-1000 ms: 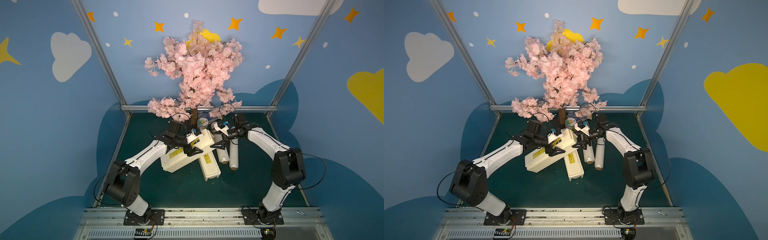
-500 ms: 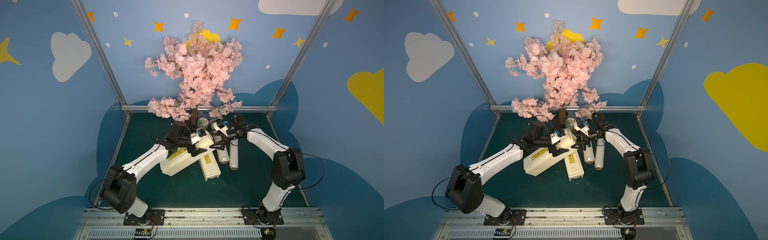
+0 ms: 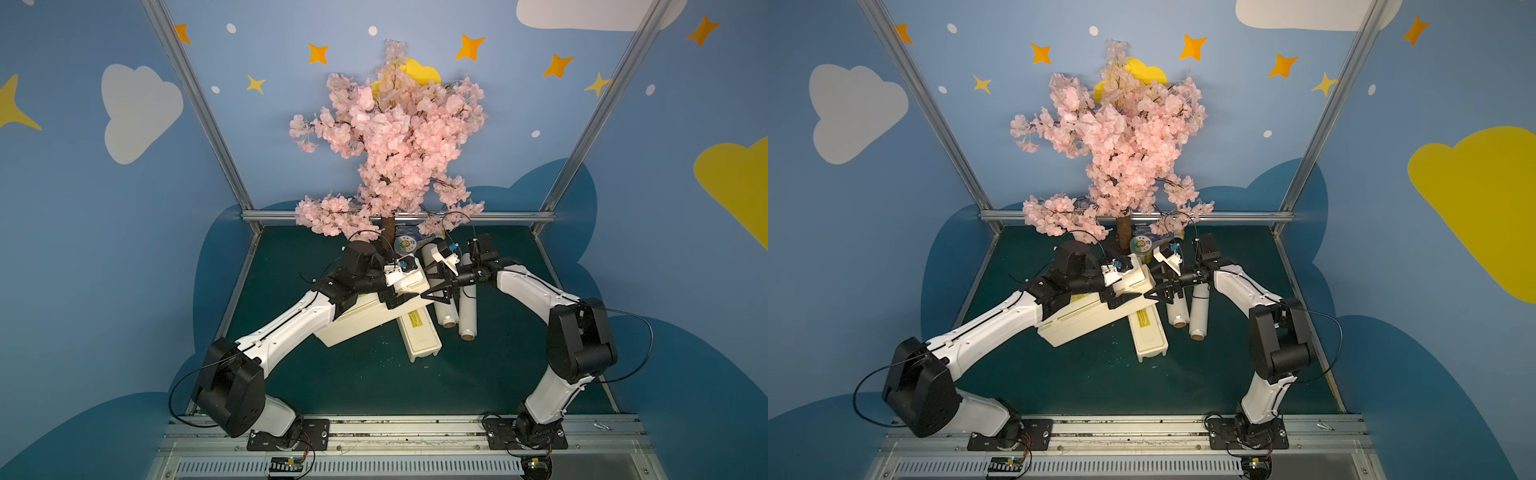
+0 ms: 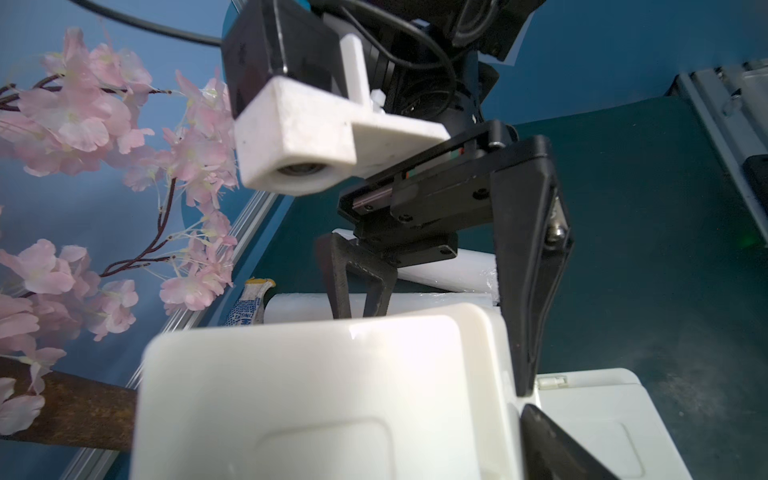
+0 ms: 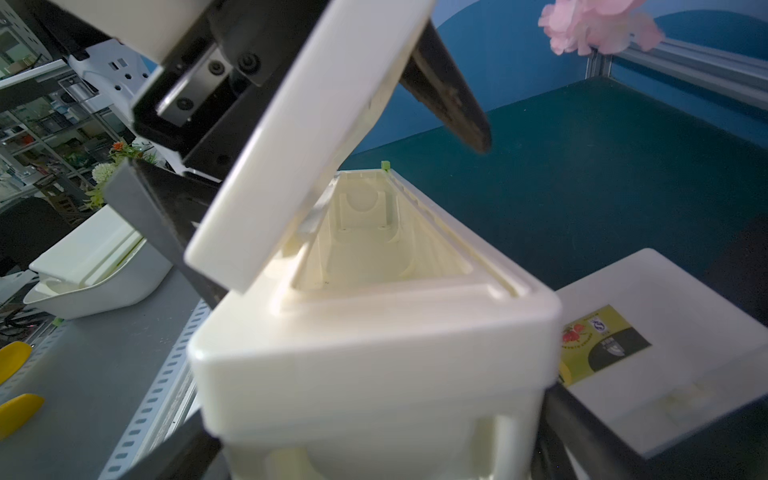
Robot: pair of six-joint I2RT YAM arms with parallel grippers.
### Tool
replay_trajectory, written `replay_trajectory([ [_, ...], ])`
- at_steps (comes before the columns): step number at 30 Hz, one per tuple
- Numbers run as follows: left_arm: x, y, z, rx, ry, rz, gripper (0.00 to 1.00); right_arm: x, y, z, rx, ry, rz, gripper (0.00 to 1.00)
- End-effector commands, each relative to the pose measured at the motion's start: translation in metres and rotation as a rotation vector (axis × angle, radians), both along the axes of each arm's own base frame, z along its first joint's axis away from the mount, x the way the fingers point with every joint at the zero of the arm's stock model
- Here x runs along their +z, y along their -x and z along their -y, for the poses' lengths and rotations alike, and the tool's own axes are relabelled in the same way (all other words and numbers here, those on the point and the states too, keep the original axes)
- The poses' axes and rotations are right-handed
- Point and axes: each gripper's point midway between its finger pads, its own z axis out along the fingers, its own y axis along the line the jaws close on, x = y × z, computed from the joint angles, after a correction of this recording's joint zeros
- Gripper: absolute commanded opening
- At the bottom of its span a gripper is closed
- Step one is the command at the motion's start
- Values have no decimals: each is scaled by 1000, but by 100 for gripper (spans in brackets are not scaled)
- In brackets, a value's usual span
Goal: Put plastic wrap rolls into dispensers
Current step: Open the lid of the plastic wrap cutting box.
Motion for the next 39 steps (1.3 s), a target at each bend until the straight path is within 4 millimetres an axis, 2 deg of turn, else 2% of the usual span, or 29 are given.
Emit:
replay_trajectory([
  [1, 27, -4, -1, -40, 75, -28, 100, 25, 30, 2, 92, -82, 3, 50],
  [3, 30, -3, -2, -62, 90, -66, 100, 27, 35, 4, 100, -89, 33, 50],
  [7, 25, -1, 0, -92, 54, -120, 100, 29, 40, 6, 100, -84, 99, 50],
  [12, 23, -12, -8, -72, 73, -160, 100, 26, 43, 10, 94, -59, 153, 50],
  [15, 28, -14, -11, -71, 83, -167, 100, 21, 39, 11, 77, -44, 133, 50],
  [18, 39, -14, -13, -64, 114, -112, 100, 19, 30, 12, 56, -61, 78, 48],
  [20, 40, -14, -12, -43, 104, -63, 100, 20, 21, 12, 34, -74, 51, 47],
  [24, 31, -13, -7, 41, 50, 32, 100, 21, 14, 14, 5, -61, 23, 47],
  [30, 16, 2, 3, 100, 15, 105, 100, 20, 7, 12, -19, -38, -41, 46],
  [39, -9, 26, 15, 125, -79, 85, 100, 20, 4, 11, -24, -39, -67, 46],
])
